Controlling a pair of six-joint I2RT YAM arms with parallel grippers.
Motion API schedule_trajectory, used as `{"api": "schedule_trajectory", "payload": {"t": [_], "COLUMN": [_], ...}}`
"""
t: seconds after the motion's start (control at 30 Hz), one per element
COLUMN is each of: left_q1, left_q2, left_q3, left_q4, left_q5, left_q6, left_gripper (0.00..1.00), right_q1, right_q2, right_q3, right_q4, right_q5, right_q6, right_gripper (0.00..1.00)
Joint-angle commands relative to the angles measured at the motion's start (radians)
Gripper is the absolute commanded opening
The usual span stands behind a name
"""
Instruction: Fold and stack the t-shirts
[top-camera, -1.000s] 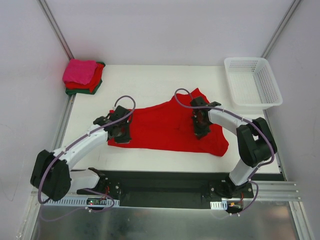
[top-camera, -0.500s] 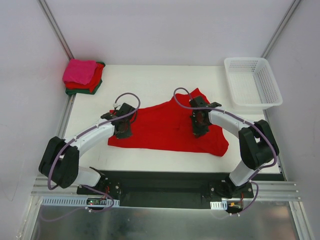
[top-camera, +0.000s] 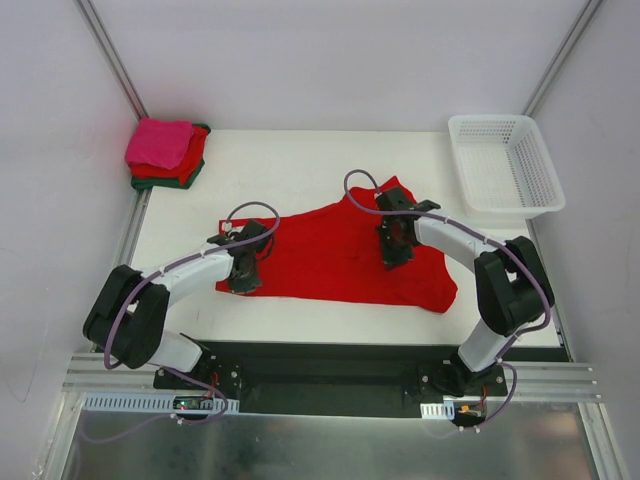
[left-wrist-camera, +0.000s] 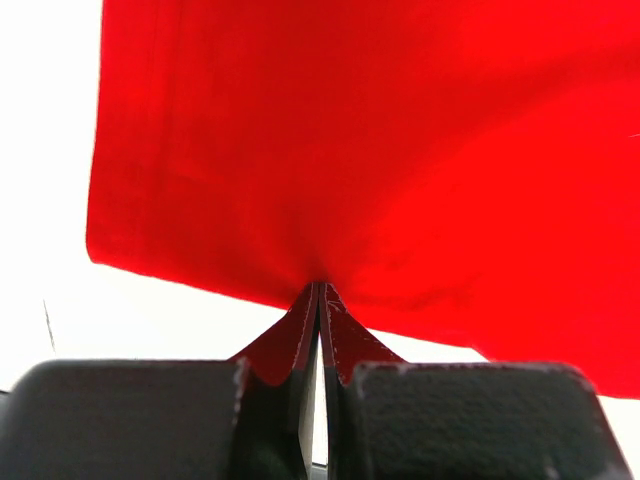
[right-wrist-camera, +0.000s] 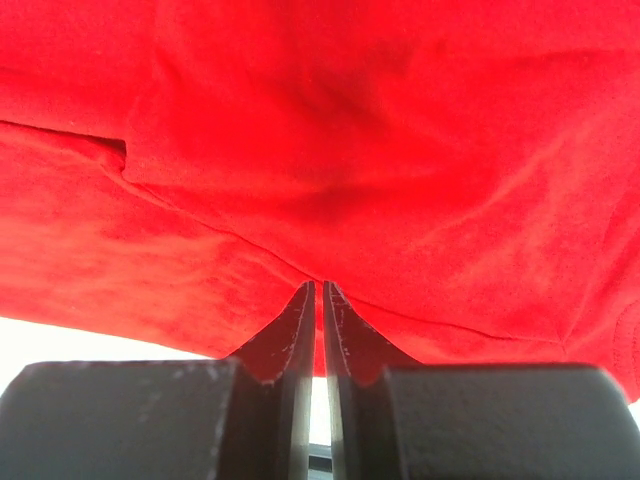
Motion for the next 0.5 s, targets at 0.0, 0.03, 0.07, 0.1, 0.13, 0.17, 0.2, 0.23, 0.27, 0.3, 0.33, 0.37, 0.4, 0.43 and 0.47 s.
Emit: {"api": "schedule_trajectory", "payload": {"t": [0.0,0.03,0.07,0.1,0.13,0.17,0.2,0.23,0.27,0.3,0.33,0.37,0.4,0.43,0.47], "left_q1": [-0.004,-0.004,-0.004,-0.003,-0.004,-0.004,-0.004,-0.004,-0.004,-0.003,-0.004,-0.004,-0.004,-0.004,-0.006], "left_q2": [-0.054,-0.060,-0.068,-0.080,-0.090,-0.097,-0.114,-0.123,-0.131,-0.148,-0.154,-0.162,-0.180,-0.191,-0.200], "left_q3": [-0.061,-0.072,-0.091,-0.101,-0.108,-0.124,-0.131,-0.138,-0.153,-0.158,-0.164,-0.176,-0.184,-0.191,-0.210], "left_q4": [-0.038,-0.039,-0.038,-0.041,-0.042,-0.045,-0.051,-0.057,-0.059,-0.059,-0.061,-0.065,-0.065,-0.068,-0.067], "left_q5": [0.021,0.024,0.026,0.026,0.024,0.024,0.021,0.021,0.023,0.047,0.054,0.061,0.066,0.076,0.081], "left_q6": [-0.070,-0.076,-0.081,-0.087,-0.090,-0.093,-0.098,-0.101,-0.109,-0.119,-0.124,-0.130,-0.142,-0.149,-0.156], "left_gripper": [0.00,0.00,0.00,0.00,0.00,0.00,0.00,0.00,0.00,0.00,0.00,0.00,0.00,0.00,0.00], "right_q1": [0.009,0.012,0.010,0.012,0.012,0.013,0.015,0.015,0.015,0.016,0.015,0.015,0.016,0.015,0.016], "right_q2": [0.017,0.019,0.021,0.025,0.025,0.027,0.028,0.028,0.030,0.030,0.028,0.027,0.027,0.025,0.025], "right_q3": [0.039,0.042,0.043,0.043,0.045,0.046,0.046,0.048,0.048,0.048,0.048,0.048,0.048,0.048,0.048], "right_q4": [-0.003,-0.003,-0.001,-0.001,-0.001,-0.003,-0.003,-0.003,-0.004,-0.006,-0.006,-0.009,-0.009,-0.010,-0.015], "right_q5": [-0.009,-0.009,-0.009,-0.010,-0.009,-0.010,-0.010,-0.009,-0.009,-0.009,-0.009,-0.010,-0.002,-0.001,0.001], "right_q6": [-0.005,-0.005,-0.005,-0.005,-0.006,-0.006,-0.006,-0.006,-0.008,-0.008,-0.009,-0.008,-0.009,-0.009,-0.009], "right_gripper": [0.10,0.10,0.10,0.10,0.10,0.10,0.10,0.10,0.10,0.10,0.10,0.10,0.10,0.10,0.10]}}
